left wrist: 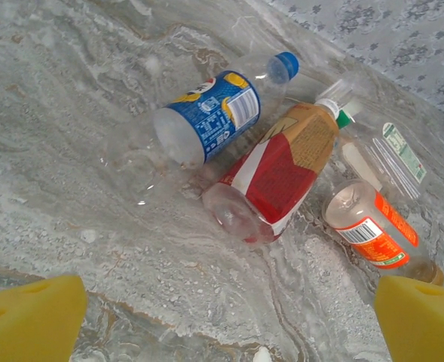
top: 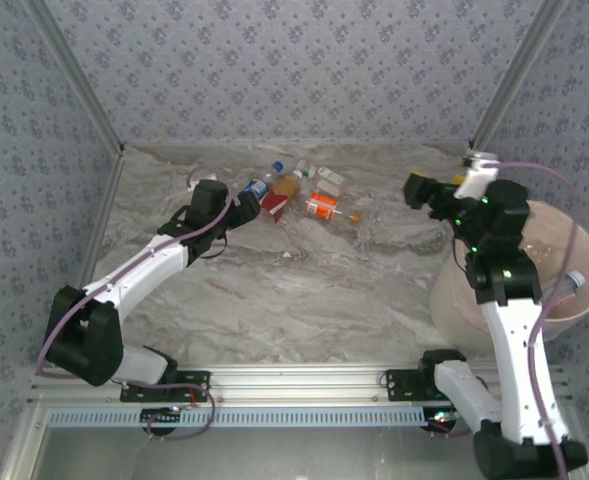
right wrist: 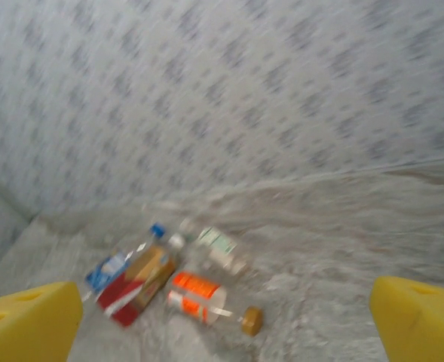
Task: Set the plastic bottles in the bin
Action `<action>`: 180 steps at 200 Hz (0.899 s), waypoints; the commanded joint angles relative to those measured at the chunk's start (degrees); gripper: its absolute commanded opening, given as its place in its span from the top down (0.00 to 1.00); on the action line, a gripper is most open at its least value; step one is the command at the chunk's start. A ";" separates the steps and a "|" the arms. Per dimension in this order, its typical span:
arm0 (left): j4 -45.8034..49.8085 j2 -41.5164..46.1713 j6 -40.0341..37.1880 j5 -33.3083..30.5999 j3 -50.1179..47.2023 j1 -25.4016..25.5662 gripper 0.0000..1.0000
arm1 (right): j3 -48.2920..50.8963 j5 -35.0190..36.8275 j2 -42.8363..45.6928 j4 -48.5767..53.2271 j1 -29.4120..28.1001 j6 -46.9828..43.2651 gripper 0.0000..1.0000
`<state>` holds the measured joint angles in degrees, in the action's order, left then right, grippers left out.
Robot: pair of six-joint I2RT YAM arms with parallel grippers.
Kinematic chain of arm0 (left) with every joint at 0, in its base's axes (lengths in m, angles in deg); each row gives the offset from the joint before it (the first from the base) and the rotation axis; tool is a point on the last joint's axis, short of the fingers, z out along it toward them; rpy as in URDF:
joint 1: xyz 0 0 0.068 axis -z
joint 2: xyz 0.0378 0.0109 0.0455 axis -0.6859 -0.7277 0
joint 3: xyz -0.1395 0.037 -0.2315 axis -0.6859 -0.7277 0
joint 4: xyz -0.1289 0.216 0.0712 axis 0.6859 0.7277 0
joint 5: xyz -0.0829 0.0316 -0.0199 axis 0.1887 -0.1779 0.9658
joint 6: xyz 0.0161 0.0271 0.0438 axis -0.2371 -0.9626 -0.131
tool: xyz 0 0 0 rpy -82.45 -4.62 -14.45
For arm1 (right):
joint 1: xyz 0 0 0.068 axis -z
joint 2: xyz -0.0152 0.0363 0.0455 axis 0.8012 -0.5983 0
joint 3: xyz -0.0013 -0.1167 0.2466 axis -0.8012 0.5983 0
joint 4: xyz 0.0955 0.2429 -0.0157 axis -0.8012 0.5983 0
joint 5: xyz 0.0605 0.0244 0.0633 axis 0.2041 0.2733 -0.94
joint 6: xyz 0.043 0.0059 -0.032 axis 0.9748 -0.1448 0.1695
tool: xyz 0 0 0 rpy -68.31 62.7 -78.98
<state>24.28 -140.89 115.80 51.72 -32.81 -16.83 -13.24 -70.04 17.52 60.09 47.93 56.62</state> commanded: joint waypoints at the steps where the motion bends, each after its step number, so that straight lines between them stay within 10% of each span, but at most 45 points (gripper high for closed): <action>1: 2.35 -0.41 2.64 2.17 1.47 -1.09 0.02 | -1.55 0.79 -6.93 -0.97 -7.62 -9.83 0.00; 180: 9.54 5.62 4.04 -2.34 -3.34 -3.41 0.02 | -40.92 12.44 -73.32 19.23 -22.90 -43.96 0.07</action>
<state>32.15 -137.00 119.12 50.98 -35.19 -19.45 -47.84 -61.82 -50.28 71.96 25.15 18.21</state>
